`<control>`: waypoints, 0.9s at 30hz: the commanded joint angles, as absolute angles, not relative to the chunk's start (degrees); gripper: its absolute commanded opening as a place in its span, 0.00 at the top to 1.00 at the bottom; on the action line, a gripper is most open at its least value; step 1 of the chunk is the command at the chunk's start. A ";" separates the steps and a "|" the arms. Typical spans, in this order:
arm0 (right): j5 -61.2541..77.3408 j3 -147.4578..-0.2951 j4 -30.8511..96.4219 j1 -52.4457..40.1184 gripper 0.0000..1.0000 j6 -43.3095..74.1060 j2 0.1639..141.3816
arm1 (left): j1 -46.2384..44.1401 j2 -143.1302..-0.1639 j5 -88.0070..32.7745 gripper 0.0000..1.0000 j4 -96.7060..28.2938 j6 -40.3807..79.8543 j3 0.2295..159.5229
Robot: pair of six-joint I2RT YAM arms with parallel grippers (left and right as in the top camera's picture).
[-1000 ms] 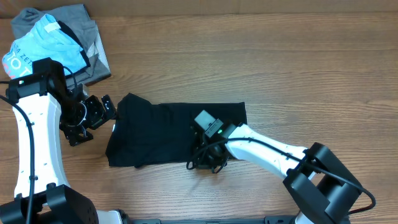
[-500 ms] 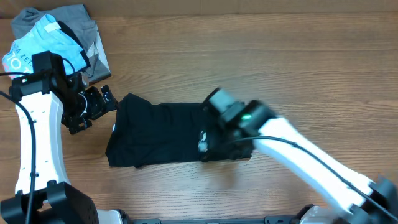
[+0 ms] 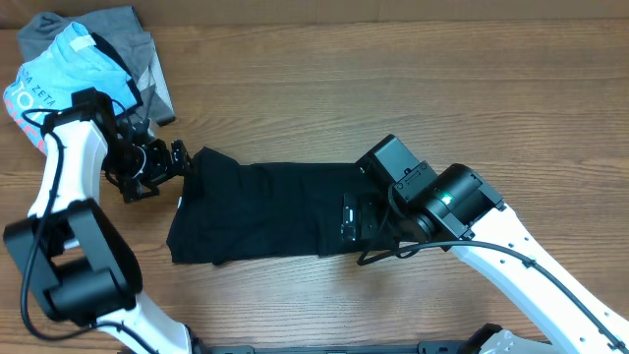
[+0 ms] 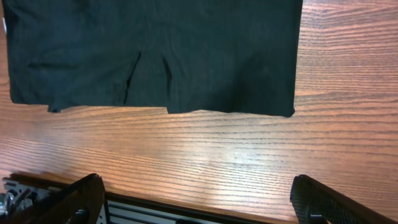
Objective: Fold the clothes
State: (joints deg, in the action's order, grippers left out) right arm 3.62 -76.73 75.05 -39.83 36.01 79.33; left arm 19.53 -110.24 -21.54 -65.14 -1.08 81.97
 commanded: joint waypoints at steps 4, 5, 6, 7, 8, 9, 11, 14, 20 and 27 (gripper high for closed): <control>4.03 -77.25 74.00 -40.05 0.00 35.57 78.46 | 20.64 -116.49 -25.71 0.00 -62.50 -8.95 81.69; 4.36 -77.25 73.63 -40.05 0.00 35.57 78.46 | 20.64 -117.14 -25.71 0.00 -62.26 -9.61 81.69; 4.67 -77.25 73.25 -40.05 0.00 35.57 78.46 | 20.62 -117.91 -25.80 0.00 -62.24 -10.44 81.69; 4.82 -77.25 73.06 -40.05 0.00 35.57 78.46 | 20.62 -118.78 -26.00 0.00 -62.24 -10.85 81.69; 4.80 -77.25 72.90 -40.05 0.00 35.57 78.46 | 20.62 -119.87 -27.40 0.00 -62.24 -11.46 81.69; 4.80 -77.25 72.75 -40.05 0.00 35.57 78.43 | 20.60 -120.42 -28.53 0.00 -62.24 -11.92 81.69; 4.80 -77.25 72.27 -40.05 0.00 35.55 78.46 | 20.53 -121.89 -31.75 0.00 -62.59 -13.61 81.69; 4.80 -77.25 71.61 -40.05 0.00 35.57 78.46 | 19.81 -124.11 -34.22 0.00 -64.10 -16.32 81.69; 4.78 -77.25 70.94 -40.05 0.00 35.55 78.46 | 16.86 -127.35 -34.06 0.00 -66.35 -19.33 81.67; 4.73 -77.25 70.91 -40.05 0.00 35.53 78.46 | 14.48 -127.61 -30.96 0.21 -68.62 -19.20 81.67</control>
State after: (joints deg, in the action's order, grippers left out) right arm 4.58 -76.73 71.18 -39.83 35.99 79.33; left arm 16.03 -123.57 -35.29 -68.77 -17.63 83.26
